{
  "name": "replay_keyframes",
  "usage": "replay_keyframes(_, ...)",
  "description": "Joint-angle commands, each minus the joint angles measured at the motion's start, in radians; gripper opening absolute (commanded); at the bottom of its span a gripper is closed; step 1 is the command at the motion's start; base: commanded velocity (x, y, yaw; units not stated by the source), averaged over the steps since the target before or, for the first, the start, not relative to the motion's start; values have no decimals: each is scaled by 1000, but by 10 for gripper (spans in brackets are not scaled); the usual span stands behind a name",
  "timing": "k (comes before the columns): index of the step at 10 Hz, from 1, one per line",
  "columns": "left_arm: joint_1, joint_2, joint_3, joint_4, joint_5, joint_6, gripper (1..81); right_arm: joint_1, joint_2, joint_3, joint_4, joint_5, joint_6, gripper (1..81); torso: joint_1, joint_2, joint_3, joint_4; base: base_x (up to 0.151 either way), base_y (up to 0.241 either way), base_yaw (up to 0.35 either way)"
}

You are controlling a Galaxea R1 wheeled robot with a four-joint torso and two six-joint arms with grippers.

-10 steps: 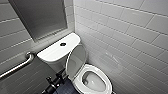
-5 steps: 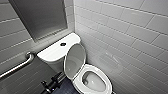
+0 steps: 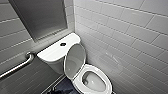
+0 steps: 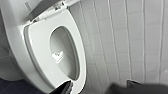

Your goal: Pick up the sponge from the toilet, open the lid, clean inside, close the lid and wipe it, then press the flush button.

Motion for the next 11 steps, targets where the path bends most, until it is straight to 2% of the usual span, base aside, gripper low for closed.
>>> replay_keyframes(1, 11, -14, 63, 322, 278, 0, 811, 2, -50, 20, -46, -59, 0, 10, 0, 0, 0, 0, 0, 0, 0)
replay_keyframes(3, 83, -3, 87, 443, 468, 5, 811, -3, -48, 17, -77, -59, 1, 10, 0, 0, 0, 0, 0, 0, 0)
replay_keyframes(4, 126, 15, 80, 457, 577, 11, 811, -3, -40, 7, -85, -61, -2, 10, 0, 0, 0, 0, 0, 0, 0)
replay_keyframes(5, 184, 40, 71, 459, 640, 26, 811, -5, -36, 0, -83, -61, 0, 10, 0, 0, 0, 0, 0, 0, 0)
replay_keyframes(7, 322, 80, 32, 459, 641, 96, 811, 11, -62, 45, -88, -51, 1, 10, 0, 0, 0, 0, 0, 0, 0)
replay_keyframes(9, 454, 91, -21, 457, 609, 140, 811, 6, -121, 106, -128, -38, 1, 10, 0, 0, 1, 0, 0, 0, 0)
replay_keyframes(11, 555, 126, -147, 475, 457, 146, 811, -11, -138, 114, -122, -47, 6, 10, 0, 0, 1, 0, 0, 0, 0)
